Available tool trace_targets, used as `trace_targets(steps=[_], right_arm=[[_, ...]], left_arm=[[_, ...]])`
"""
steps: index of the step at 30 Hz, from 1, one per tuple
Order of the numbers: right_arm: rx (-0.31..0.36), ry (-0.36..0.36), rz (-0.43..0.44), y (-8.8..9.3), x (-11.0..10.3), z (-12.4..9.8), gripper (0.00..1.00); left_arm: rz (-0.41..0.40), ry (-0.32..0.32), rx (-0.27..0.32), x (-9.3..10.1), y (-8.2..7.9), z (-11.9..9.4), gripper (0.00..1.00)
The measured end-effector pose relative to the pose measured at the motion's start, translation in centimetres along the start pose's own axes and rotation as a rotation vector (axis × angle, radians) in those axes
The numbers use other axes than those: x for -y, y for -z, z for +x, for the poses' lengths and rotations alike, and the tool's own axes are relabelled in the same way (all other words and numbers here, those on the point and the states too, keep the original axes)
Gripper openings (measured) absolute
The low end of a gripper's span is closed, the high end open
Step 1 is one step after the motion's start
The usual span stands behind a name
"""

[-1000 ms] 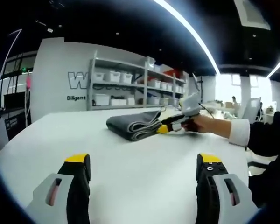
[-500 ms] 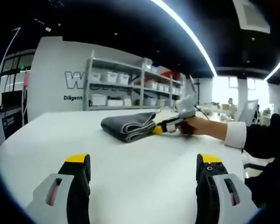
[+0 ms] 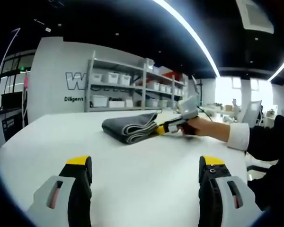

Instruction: Open the folded towel by lifting each exposed corner and separating the folded layers until the towel lies flat within the target outline without major curled edges

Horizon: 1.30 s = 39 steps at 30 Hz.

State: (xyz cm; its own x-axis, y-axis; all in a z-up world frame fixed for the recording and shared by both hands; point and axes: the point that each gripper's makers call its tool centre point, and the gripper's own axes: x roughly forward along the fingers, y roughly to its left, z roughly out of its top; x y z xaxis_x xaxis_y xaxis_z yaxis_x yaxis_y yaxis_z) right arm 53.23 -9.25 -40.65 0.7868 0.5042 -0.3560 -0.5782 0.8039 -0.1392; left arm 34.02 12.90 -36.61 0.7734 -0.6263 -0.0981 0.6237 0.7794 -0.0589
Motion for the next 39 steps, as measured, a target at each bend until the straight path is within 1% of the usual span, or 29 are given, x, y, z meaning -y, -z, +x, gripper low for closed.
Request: trace_targets(steps=[7,12,14,19,22,30,34,36,39], right_arm=[[0.010,-0.020,0.009,-0.2,-0.5,-0.1,0.00],[0.013,-0.037,0.021,-0.3,-1.1,-0.4,0.00],[0.009,-0.038,0.016,-0.3,-1.3,-0.5,0.00],[0.014,-0.060,0.024,-0.4,-1.8,-0.8,0.00],[0.018,-0.079,0.046,-0.5,-2.2,-0.9,0.00],[0.020,-0.132,0.025,-0.7,-3.7,-1.2,0.00],[0.021,-0.146,0.009,-0.7,-4.4,-1.4,0.00],[0.022,-0.161,0.006,-0.7,-4.9,-1.5,0.00],[0.024,-0.181,0.003,-0.8,-5.5,-1.5,0.00]], left_arm=[[0.009,0.004,-0.007,-0.2,0.1,0.0,0.92],[0.001,0.001,0.001,-0.6,-0.2,-0.3,0.91],[0.003,0.000,0.001,0.0,-0.1,-0.4,0.91],[0.001,-0.009,0.004,-0.3,-0.1,-0.7,0.91],[-0.003,-0.011,0.009,-0.8,-0.3,-0.7,0.91],[-0.004,-0.013,0.012,-1.3,-0.6,-0.8,0.91],[-0.007,-0.018,0.012,-1.7,-0.6,-0.9,0.91],[-0.008,-0.021,0.011,-2.3,-0.8,-0.8,0.90],[-0.009,-0.023,0.013,-2.6,-0.9,-0.9,0.90]])
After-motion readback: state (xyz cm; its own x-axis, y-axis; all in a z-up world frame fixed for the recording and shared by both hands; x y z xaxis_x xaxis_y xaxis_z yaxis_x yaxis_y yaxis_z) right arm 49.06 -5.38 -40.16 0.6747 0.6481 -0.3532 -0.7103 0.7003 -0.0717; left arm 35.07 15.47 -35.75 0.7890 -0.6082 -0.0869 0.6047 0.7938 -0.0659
